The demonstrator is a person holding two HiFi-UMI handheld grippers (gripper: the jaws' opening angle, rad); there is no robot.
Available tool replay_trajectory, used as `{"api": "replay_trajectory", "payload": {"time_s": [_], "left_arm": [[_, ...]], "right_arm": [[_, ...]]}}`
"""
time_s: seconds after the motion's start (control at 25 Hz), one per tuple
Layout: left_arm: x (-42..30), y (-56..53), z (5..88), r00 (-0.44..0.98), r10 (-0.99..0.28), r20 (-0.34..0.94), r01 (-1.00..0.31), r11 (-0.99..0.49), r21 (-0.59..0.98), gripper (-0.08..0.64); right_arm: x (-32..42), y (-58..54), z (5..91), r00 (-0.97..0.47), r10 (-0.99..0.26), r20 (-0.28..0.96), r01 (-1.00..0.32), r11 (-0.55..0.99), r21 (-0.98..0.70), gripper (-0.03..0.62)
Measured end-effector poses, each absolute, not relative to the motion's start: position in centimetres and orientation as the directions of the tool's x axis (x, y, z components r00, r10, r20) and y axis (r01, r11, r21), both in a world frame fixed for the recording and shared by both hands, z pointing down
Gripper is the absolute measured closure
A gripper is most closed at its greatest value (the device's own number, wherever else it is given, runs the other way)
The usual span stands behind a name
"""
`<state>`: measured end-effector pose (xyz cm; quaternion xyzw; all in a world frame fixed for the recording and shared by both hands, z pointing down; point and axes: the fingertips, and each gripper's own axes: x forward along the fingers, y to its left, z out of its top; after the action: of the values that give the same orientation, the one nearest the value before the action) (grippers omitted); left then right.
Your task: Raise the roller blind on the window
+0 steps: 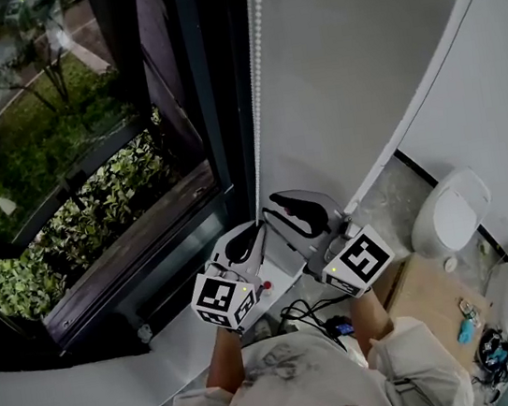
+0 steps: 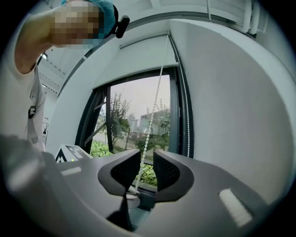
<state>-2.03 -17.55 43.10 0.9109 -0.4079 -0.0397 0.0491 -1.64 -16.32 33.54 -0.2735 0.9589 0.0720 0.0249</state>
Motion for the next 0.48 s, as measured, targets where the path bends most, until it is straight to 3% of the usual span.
{"api": "replay_trajectory", "payload": {"time_s": [0.32,0.48], "left_arm": [[-2.1,-17.5,43.2,0.660,-0.750,-0.031,-0.743,-0.659,0.120,0.537],[-1.9,-17.5,43.1,0.662,-0.749,-0.038,-0.741,-0.661,0.122,0.537]], "right_arm": [[-3.7,-17.2,29.7,-0.868,-0.480,-0.127,-0.496,0.851,0.172,0.499],[-4.0,-17.6,29.1,-0.862,-0.491,-0.124,-0.506,0.845,0.173,0.576]]}}
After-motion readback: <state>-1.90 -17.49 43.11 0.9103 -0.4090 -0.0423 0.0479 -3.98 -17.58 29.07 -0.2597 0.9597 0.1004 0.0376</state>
